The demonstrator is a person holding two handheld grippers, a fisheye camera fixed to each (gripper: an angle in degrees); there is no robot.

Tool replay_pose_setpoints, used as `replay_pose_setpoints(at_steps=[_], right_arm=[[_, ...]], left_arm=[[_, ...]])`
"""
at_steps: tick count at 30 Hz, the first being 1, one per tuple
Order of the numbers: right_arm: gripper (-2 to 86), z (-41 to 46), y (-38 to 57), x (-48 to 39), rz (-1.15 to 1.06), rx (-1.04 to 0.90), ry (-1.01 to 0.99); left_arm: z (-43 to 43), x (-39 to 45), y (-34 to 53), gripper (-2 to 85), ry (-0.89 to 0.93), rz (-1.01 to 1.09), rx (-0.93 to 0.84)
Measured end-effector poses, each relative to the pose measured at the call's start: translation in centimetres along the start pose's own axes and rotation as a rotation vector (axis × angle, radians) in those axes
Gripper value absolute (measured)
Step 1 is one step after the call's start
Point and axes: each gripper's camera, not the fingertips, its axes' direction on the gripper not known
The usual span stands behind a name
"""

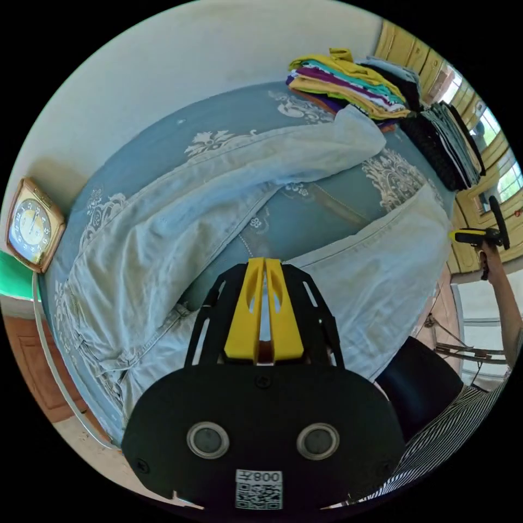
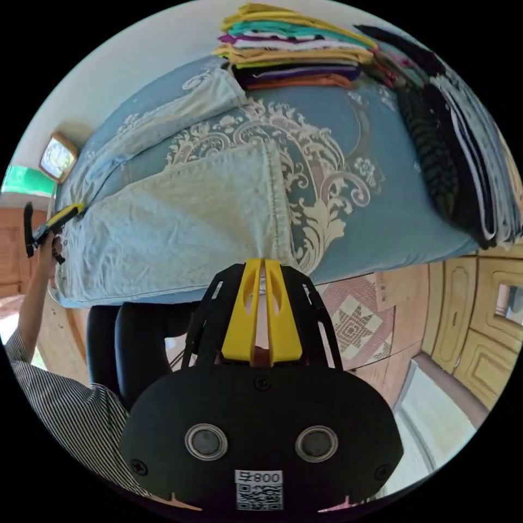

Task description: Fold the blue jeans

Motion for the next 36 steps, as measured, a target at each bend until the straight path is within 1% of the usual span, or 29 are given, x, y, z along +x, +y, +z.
replay_pose_setpoints(at_steps=[2, 4, 6, 9, 13, 15, 19, 21, 23, 25, 27, 29, 31, 32, 33, 35, 36], right_arm=[[2.0, -1.1, 0.1, 1.8, 0.052, 0.069, -0.041], [3.4, -2.5, 0.0, 3.2, 0.094, 0.145, -0.009], [5.2, -3.9, -1.6, 4.4, 0.104, 0.238, -0.059], [7.1, -4.5, -6.1, 4.0, 0.053, 0.305, -0.142], [7.6, -3.9, -13.0, 2.0, -0.018, 0.337, -0.098], [8.3, -3.0, -17.5, 1.8, -0.005, 0.322, -0.124], [9.7, -1.3, -22.4, 1.8, 0.036, 0.285, -0.167], [8.9, 0.0, -24.4, 1.2, 0.04, 0.233, -0.124], [7.1, -0.2, -25.3, 0.6, 0.018, 0.226, -0.095], [4.8, -1.0, -26.1, 0.1, -0.027, 0.205, -0.109], [3.5, -4.2, -25.9, -0.7, -0.089, 0.272, -0.129], [3.2, -7.0, -25.1, -1.0, -0.133, 0.313, -0.162], [3.2, -8.0, -24.3, -1.2, -0.155, 0.315, -0.152], [3.5, -7.3, -24.1, -1.3, -0.151, 0.289, -0.105], [3.9, -5.5, -24.3, -1.2, -0.137, 0.239, -0.065], [5.0, -2.3, -25.0, -0.8, -0.089, 0.133, -0.052], [5.6, -1.0, -25.3, -0.6, -0.046, 0.104, -0.054]], left_arm=[[-0.2, 0.0, -0.8, 3.5, -0.011, 0.012, 0.023], [-0.1, -0.1, -1.7, 5.3, -0.046, 0.045, 0.034], [1.0, -0.5, -3.4, 7.3, -0.092, 0.092, 0.014], [2.9, -1.3, -5.6, 8.4, -0.107, 0.104, -0.035], [5.2, -2.2, -8.0, 8.1, -0.111, 0.108, -0.095], [5.6, -2.7, -9.1, 7.6, -0.075, 0.13, -0.094], [6.0, -4.0, -10.2, 5.1, -0.055, 0.1, -0.092], [6.3, -5.0, -11.1, 3.2, -0.012, 0.092, -0.095], [6.0, -5.8, -11.6, 2.4, 0.033, 0.089, -0.091], [4.8, -6.6, -11.8, 1.9, 0.096, 0.097, -0.05], [2.3, -7.6, -11.4, 1.4, 0.166, 0.131, 0.021], [0.9, -8.3, -10.7, 1.3, 0.214, 0.168, 0.046], [0.8, -8.8, -10.2, 1.3, 0.257, 0.192, 0.018], [1.8, -8.6, -10.0, 1.3, 0.256, 0.218, -0.025], [3.3, -8.3, -9.8, 1.3, 0.232, 0.231, -0.086], [4.9, -8.1, -9.6, 1.5, 0.19, 0.236, -0.154], [4.9, -8.1, -9.6, 1.7, 0.175, 0.226, -0.142]])
